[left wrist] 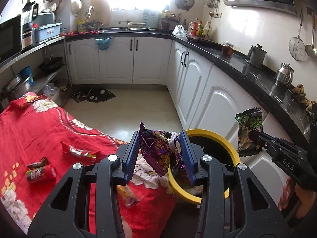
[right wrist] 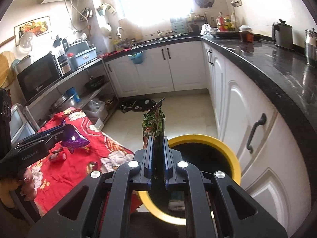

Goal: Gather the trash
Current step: 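Carry the purple wrapper and green packet over the bin and release both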

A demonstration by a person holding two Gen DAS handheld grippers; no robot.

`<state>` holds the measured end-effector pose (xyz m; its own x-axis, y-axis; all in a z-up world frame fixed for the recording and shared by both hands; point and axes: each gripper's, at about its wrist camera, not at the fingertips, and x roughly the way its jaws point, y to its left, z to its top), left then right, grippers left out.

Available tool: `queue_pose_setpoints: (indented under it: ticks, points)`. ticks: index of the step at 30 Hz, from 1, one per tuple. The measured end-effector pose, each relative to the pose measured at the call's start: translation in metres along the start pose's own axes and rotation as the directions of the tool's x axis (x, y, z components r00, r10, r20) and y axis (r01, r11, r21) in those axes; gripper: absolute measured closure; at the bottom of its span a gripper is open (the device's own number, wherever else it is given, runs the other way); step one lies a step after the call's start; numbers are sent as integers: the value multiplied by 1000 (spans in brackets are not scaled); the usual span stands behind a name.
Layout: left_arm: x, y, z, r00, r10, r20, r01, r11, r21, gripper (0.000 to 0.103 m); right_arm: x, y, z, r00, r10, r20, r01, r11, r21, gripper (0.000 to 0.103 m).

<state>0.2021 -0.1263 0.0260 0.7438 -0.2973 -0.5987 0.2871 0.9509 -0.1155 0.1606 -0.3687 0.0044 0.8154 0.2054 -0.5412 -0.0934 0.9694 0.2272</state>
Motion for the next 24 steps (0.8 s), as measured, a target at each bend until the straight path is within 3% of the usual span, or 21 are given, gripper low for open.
queue_pose_setpoints:
  ticks: [14,24]
  points:
    - [30,-32,3,998,-58,-36,60,997,41,70,2,-22,-6,996,-87,-10,87,996,21,94]
    - [49,-44,-3,995,-77,-66,81,995,55,70,12,-29,-16,993,-107,-41,108,994,28,94]
